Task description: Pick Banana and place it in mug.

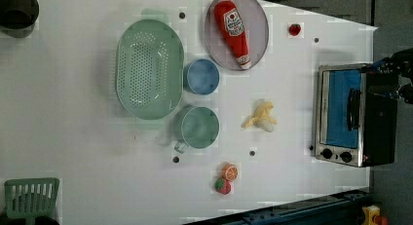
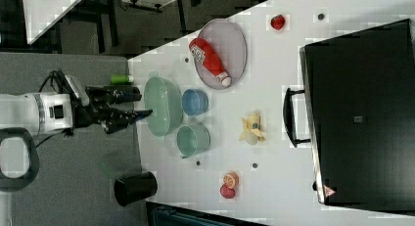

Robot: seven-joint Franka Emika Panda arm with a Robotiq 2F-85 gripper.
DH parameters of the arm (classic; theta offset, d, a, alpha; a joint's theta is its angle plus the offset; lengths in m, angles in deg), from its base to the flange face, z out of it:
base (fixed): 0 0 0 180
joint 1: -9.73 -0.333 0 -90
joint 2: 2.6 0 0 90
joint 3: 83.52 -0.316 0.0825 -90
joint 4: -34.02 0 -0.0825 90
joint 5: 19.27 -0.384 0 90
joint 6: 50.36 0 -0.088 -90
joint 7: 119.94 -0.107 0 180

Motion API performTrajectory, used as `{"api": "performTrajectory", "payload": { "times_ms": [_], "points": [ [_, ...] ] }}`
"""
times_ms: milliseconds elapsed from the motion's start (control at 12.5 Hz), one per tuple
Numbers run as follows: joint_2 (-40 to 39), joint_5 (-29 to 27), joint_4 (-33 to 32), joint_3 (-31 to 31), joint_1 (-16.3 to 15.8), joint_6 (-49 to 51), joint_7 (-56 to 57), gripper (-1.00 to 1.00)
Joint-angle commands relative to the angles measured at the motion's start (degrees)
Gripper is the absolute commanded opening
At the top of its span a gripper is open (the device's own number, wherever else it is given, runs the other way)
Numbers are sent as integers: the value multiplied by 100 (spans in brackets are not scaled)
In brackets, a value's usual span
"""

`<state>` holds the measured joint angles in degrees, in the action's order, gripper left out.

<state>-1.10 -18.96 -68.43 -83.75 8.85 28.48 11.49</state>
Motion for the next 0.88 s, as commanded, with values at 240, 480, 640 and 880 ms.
{"api": "performTrajectory", "payload": {
  "times_ms": [240,480,640,880],
  "points": [
    [1816,119,-1006,283,75,903,-210,99],
    [1715,120,-1329,280,73,657,-207,100],
    [1582,120,-1766,277,69,92,-38,100],
    [1242,120,-2541,281,69,-1122,967,100]
  ]
}}
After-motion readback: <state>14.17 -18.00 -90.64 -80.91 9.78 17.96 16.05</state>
